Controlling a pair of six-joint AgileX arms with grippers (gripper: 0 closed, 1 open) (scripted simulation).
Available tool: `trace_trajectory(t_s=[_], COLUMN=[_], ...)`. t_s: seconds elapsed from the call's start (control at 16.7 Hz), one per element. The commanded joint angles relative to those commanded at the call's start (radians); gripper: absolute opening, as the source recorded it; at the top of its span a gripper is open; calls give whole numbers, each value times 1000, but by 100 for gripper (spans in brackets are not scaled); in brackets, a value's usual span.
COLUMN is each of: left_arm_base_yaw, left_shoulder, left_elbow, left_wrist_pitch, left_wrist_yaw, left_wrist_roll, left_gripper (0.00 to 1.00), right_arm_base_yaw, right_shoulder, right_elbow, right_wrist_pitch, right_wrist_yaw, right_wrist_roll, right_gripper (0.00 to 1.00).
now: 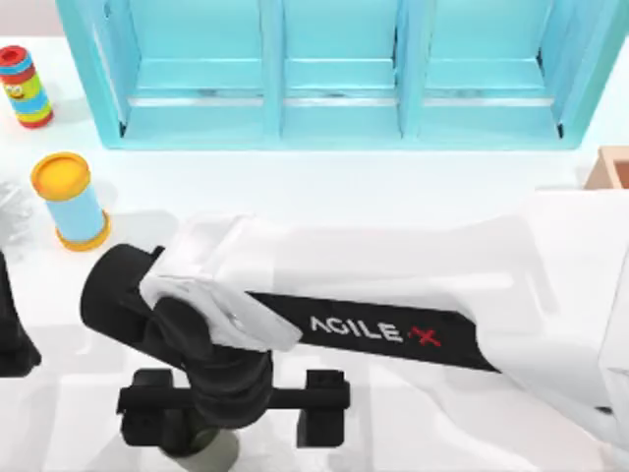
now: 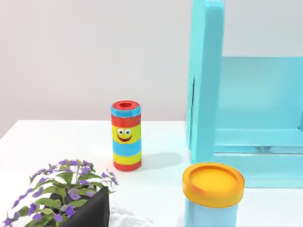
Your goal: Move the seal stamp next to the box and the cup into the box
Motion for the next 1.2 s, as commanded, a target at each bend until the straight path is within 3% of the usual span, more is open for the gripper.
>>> trace_trajectory(t_s=[0.18, 0.96, 1.2], left_arm_base_yaw=[0, 0, 0], left_shoulder=[0, 0, 0], left_elbow=[0, 0, 0], left_wrist_pitch=[0, 0, 0], left_wrist_yaw=[0, 0, 0], left_wrist_roll=[0, 0, 0], left_gripper=[100, 100, 100], right_arm_base_yaw=[0, 0, 0], right_shoulder=[0, 0, 0], right_elbow=[0, 0, 0], right_wrist_pitch=[0, 0, 0], right_wrist_yaw=[0, 0, 0], right_wrist_roll=[0, 0, 0], right_gripper=[100, 2, 0])
